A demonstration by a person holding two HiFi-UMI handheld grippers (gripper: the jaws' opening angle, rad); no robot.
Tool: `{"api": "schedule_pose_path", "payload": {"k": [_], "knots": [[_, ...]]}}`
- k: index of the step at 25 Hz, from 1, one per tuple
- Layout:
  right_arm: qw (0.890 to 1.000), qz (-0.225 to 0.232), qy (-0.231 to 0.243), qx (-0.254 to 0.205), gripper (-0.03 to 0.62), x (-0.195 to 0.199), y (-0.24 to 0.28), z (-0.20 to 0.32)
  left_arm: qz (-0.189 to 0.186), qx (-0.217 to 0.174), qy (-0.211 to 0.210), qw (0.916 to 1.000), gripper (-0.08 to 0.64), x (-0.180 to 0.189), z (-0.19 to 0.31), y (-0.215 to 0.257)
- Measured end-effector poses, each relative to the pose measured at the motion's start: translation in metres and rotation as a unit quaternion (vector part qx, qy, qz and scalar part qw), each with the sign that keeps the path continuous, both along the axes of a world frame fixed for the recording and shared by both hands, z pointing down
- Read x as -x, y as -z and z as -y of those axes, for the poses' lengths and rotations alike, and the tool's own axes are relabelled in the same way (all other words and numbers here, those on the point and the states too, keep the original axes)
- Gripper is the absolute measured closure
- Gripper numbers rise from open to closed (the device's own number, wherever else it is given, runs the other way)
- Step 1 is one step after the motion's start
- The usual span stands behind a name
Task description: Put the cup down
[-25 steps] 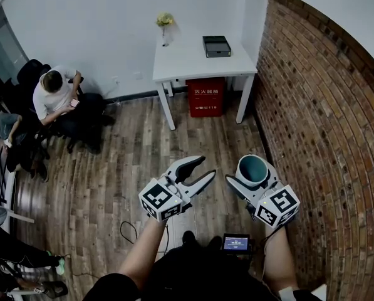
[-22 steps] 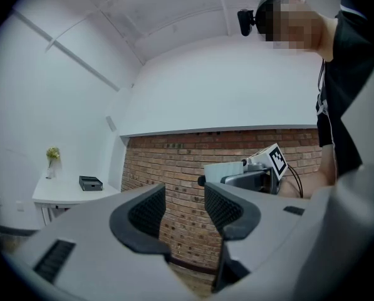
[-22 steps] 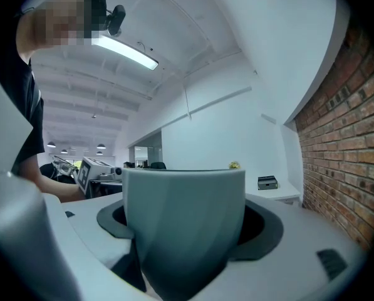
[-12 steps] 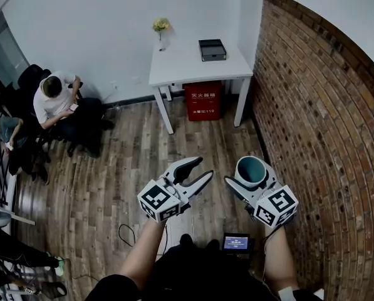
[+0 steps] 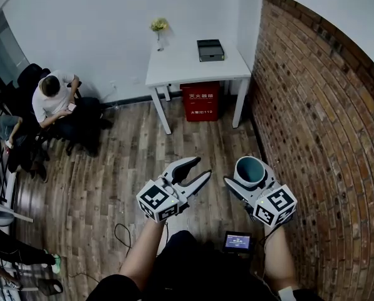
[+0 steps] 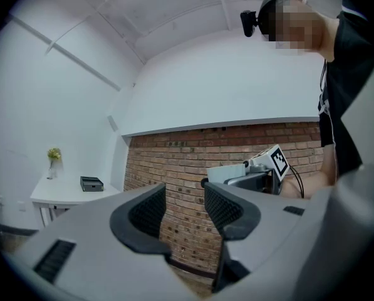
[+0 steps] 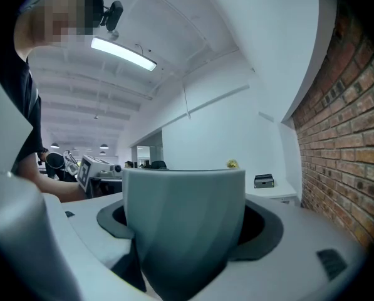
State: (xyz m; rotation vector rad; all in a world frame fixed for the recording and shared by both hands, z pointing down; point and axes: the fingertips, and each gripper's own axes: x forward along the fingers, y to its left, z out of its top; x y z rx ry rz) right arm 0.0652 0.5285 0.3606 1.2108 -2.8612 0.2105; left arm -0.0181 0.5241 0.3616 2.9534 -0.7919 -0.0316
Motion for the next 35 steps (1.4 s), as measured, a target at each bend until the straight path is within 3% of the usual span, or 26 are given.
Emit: {"api": "schedule_pose_path", "payload": {"k": [9, 15, 23, 35], "knots": [[1.0, 0.0, 0.0, 0.007, 0.187, -0.009, -0.013, 0.034, -0.002, 0.005, 0.002, 1.0, 0.373, -0.007, 0.037, -0.012], [1.0, -0.003, -0.013, 0.015, 0.187, -0.014, -0.026, 0.08, -0.008, 0.011, -0.008, 0.9999, 0.373, -0.008, 0.09, -0.022], [0.999, -0.005, -0.032, 0.023, 0.187, -0.005, -0.031, 0.187, -0.01, 0.022, -0.034, 0.9991, 0.373, -0.004, 0.198, -0.03], [0.998, -0.004, -0.057, 0.032, 0.187, 0.028, -0.023, 0.358, -0.01, 0.027, -0.043, 0.9987, 0.373, 0.037, 0.372, -0.025]]}}
